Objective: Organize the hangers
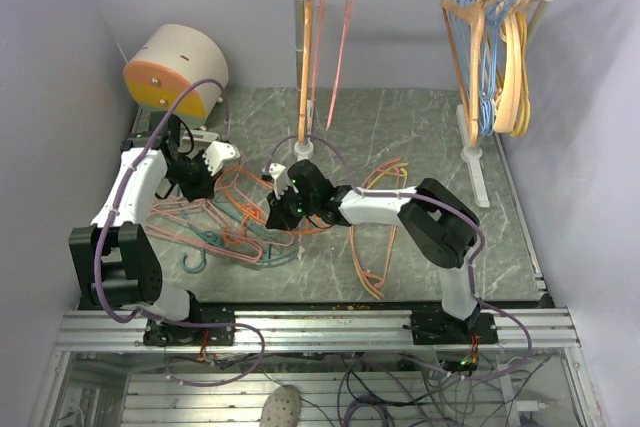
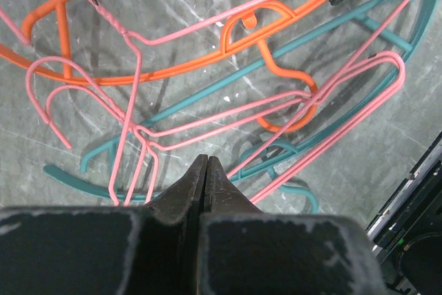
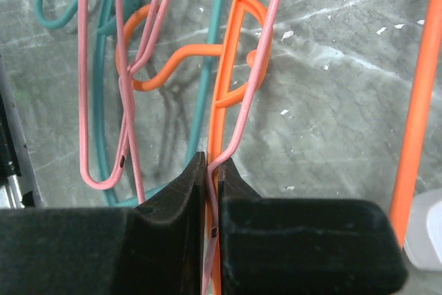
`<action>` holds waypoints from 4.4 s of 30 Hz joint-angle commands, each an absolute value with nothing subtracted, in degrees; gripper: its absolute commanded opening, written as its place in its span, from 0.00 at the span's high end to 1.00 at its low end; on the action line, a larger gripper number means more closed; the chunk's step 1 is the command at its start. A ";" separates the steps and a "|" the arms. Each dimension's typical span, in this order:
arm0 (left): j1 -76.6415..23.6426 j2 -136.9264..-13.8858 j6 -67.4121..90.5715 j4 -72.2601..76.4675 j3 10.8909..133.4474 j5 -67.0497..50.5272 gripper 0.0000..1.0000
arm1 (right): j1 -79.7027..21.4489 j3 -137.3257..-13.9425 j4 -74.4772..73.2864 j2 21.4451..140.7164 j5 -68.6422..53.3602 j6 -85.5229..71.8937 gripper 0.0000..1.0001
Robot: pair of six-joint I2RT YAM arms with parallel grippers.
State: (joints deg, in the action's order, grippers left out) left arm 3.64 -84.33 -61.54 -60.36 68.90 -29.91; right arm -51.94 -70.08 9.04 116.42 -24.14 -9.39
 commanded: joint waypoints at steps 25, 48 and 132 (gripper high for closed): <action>-2.39 -82.62 -55.65 -57.35 67.94 -30.43 0.93 | -53.21 -65.49 12.57 114.16 -22.04 -10.77 0.84; -4.12 -83.96 -54.01 -55.60 67.41 -29.43 0.93 | -53.19 -71.02 9.66 118.35 -21.11 -8.61 0.65; -6.68 -77.24 -20.98 -66.17 109.11 -17.07 0.36 | -53.57 -53.59 -50.82 43.46 33.52 -42.35 1.00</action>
